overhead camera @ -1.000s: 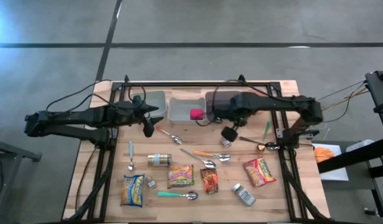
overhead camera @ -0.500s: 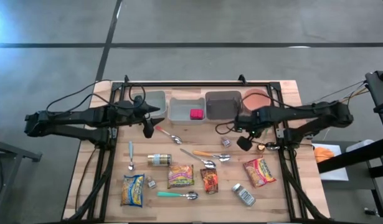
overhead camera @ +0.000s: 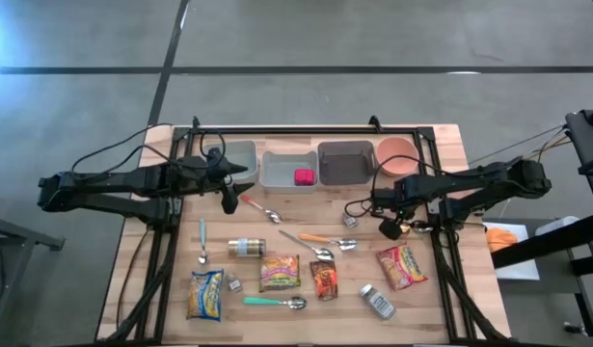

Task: Pick & Place Food Item
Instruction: Put the black spoon into the black bin

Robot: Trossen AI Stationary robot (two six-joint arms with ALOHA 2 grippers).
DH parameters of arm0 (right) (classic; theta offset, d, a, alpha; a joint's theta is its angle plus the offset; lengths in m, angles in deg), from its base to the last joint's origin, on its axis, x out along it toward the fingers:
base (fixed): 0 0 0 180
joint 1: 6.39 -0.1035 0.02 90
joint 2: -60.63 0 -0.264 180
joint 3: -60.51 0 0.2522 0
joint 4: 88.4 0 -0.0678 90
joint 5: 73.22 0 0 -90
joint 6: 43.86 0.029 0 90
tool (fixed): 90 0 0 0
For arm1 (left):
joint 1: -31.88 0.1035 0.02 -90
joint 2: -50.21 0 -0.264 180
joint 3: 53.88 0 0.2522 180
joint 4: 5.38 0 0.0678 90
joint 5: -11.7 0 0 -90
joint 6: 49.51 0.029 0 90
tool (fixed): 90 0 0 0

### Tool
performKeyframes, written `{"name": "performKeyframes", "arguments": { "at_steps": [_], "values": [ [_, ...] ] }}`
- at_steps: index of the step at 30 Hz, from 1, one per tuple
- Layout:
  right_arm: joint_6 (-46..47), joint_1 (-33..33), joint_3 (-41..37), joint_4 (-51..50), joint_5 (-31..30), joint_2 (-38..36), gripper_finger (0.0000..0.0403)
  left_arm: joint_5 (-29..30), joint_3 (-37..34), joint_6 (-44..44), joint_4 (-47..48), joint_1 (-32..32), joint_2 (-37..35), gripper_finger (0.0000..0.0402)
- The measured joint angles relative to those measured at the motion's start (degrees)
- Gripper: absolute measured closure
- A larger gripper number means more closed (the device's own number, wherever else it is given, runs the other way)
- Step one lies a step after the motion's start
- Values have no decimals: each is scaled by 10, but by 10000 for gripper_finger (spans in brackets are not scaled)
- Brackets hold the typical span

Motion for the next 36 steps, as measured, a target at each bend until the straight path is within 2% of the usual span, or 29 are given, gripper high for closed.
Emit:
{"name": "performKeyframes", "arguments": {
  "at_steps": [14,28,31,36],
  "values": [
    [-56,63,-30,34,-5,3,19,0,0,0,1,0,0,139],
    [-66,65,-66,77,-2,3,21,0,0,2,5,0,0,139],
    [-61,65,-71,82,2,5,44,0,0,2,5,0,0,139],
    [-51,65,-73,94,13,13,128,0,0,2,5,0,0,139]
  ]
}}
